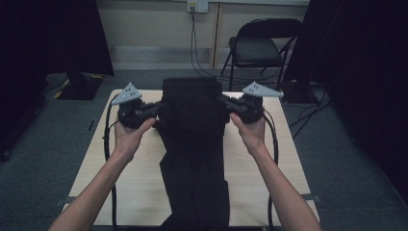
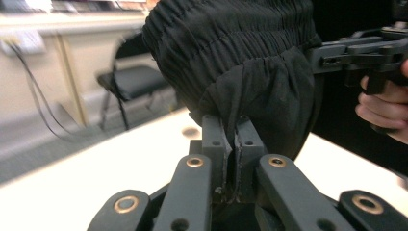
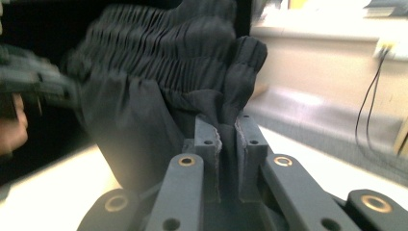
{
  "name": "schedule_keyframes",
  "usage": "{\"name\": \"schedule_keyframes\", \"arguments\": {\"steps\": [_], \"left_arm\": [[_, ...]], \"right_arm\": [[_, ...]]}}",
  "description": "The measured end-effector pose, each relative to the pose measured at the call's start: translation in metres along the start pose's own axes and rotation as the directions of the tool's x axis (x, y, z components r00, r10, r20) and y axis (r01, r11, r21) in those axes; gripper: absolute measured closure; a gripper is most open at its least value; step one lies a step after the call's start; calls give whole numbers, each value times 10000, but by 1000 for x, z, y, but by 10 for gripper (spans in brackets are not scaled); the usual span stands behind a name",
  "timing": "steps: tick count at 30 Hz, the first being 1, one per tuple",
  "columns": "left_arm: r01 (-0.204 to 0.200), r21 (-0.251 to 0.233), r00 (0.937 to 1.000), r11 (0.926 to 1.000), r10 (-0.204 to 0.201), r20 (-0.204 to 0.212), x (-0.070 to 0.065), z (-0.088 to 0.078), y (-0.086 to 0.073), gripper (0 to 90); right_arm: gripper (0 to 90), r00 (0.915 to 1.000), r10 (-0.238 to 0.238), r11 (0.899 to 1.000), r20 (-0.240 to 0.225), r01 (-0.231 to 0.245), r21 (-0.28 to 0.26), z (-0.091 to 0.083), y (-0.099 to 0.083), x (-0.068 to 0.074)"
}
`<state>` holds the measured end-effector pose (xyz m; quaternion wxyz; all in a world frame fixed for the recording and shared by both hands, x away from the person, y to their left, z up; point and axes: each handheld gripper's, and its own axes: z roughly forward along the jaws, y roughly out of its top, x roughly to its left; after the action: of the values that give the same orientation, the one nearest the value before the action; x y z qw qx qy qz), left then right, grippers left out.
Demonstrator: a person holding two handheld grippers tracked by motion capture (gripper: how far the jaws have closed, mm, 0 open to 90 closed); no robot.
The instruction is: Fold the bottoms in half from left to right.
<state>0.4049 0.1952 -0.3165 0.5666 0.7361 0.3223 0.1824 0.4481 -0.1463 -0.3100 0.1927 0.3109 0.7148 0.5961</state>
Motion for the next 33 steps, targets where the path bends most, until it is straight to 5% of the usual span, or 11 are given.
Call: {"name": "schedule_keyframes", "arguments": {"steps": [2, 5, 9, 10, 13, 15, 16, 20, 24, 28, 33], "left_arm": [[117, 712, 9996, 9974, -134, 234, -10, -3, -29, 867], [387, 1953, 9975, 9800, -495, 507, -18, 3, -73, 867], [506, 3707, 9946, 9274, -804, 655, -24, 19, -135, 867], [413, 4224, 9943, 9055, -788, 718, -25, 26, -147, 867], [41, 4871, 9977, 8733, -368, 574, -21, 40, -156, 864], [56, 5100, 9991, 8602, -268, 342, -13, 51, -161, 864], [99, 4972, 9992, 8676, -275, 280, -9, 55, -162, 863], [-18, 4946, 9981, 8691, 321, -528, 8, 77, -153, 863], [723, 4377, 9902, 8962, -121, -1388, 35, 98, -149, 862], [783, 4049, 9840, 9110, -54, -1782, 50, 114, -146, 859], [1353, 3808, 9759, 9147, -566, -2107, 60, 123, -143, 837]], "right_arm": [[822, 9995, 124, 9961, -283, -99, 879, -9, -29, 12], [823, 9975, 481, 9799, -525, -369, 1962, -15, -77, 25], [823, 9936, 974, 9282, -570, -700, 3654, -9, -142, 32], [823, 9928, 1065, 9193, -557, -769, 3860, -7, -151, 33], [822, 9965, 773, 8805, -308, -537, 4709, 5, -181, 35], [822, 9972, 694, 8733, -260, -482, 4848, 13, -189, 29], [824, 9969, 749, 8768, -229, -550, 4778, 17, -189, 24], [828, 9974, 635, 8909, 328, -715, 4485, 42, -186, 3], [829, 9944, 406, 8984, 971, -789, 4321, 70, -179, -14], [828, 9904, 262, 9003, 1359, -824, 4273, 90, -173, -28], [808, 9867, 344, 9029, 1587, -987, 4183, 101, -169, -39]]}}
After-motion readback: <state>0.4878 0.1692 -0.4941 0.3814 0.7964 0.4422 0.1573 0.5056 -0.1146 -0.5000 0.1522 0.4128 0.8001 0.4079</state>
